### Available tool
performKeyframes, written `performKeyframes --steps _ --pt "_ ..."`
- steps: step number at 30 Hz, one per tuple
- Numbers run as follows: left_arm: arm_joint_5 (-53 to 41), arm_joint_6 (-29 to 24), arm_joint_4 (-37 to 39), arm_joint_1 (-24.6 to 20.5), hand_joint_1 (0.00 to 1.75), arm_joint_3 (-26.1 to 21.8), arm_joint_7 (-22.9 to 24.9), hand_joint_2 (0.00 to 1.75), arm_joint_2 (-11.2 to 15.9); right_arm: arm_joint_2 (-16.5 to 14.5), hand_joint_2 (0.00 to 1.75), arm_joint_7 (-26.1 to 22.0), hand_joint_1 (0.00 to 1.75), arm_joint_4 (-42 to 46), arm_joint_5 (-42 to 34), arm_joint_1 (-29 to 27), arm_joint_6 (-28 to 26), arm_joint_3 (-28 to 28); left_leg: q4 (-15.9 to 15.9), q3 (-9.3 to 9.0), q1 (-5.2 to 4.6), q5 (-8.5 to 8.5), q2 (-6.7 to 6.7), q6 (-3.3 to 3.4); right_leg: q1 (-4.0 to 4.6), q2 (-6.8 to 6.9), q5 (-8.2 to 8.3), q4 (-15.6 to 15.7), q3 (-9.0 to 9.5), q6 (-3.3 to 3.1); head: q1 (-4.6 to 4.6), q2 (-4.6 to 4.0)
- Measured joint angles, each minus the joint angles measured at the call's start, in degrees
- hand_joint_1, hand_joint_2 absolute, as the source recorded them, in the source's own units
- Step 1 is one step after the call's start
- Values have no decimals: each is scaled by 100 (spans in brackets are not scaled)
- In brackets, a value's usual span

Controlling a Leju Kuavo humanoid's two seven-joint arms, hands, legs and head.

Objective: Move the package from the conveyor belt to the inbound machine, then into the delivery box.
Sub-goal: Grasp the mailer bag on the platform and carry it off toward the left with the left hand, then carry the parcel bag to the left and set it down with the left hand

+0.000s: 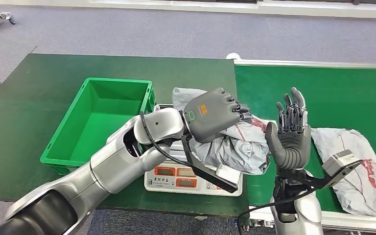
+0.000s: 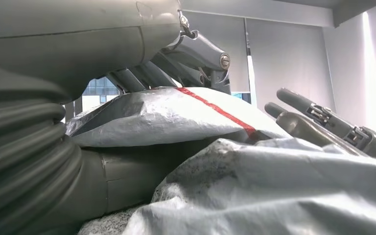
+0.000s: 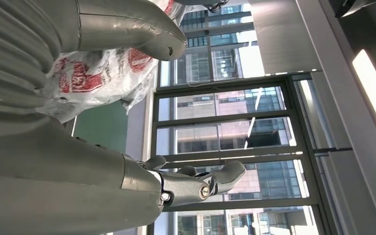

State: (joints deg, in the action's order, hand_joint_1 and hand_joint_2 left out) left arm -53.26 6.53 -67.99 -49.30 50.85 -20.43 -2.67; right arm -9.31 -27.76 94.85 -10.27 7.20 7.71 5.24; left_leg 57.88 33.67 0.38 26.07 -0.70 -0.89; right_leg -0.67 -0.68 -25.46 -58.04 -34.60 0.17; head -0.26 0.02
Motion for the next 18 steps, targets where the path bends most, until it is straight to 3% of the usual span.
performKeyframes --steps 8,14,18 --pt "-171 -276 260 3 175 -271 228 175 102 0 175 114 0 -81 82 5 -81 -63 -1 -1 0 0 2 0 1 0 0 0 0 0 0 0" --pt "-619 -1278 1364 22 175 -1147 340 175 417 -5 175 173 0 -202 252 -131 -105 -279 -2 -3 2 -6 11 -10 5 -11 5 -1 -6 -8 -1 0" --pt "-753 -1565 2058 131 175 -1715 157 175 588 -19 175 173 0 -244 351 -264 -44 -314 -3 -1 4 -8 9 -11 7 -14 4 -3 -7 -8 -1 0"
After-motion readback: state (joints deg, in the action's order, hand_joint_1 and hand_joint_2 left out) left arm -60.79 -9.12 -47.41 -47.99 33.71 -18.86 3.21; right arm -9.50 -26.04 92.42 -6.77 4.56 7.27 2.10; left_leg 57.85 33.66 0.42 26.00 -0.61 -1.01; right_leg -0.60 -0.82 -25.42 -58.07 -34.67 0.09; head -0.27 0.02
